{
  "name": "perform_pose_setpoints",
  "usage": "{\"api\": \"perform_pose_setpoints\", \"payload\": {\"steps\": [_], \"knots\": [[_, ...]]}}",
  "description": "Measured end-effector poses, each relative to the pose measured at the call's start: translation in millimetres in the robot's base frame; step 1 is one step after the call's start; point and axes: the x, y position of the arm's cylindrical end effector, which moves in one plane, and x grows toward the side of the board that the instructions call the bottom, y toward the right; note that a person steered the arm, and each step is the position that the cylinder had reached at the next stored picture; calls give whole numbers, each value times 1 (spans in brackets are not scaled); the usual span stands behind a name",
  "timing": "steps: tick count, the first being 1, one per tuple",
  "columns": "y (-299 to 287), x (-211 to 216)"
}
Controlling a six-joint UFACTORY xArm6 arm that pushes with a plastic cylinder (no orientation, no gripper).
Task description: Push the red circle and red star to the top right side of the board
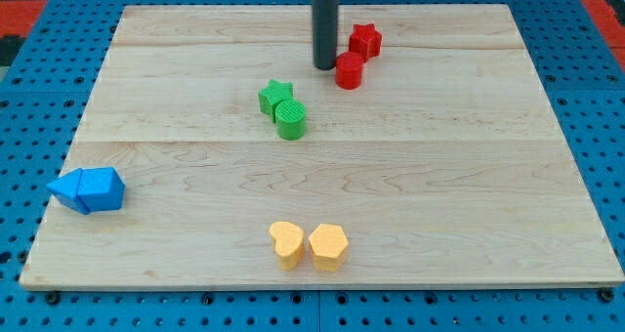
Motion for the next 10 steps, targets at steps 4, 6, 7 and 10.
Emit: {"api": "perform_pose_setpoints", "payload": {"steps": [4, 6, 7, 10], "knots": [[28, -73], [22, -70], [-71, -55], [9, 33]]}}
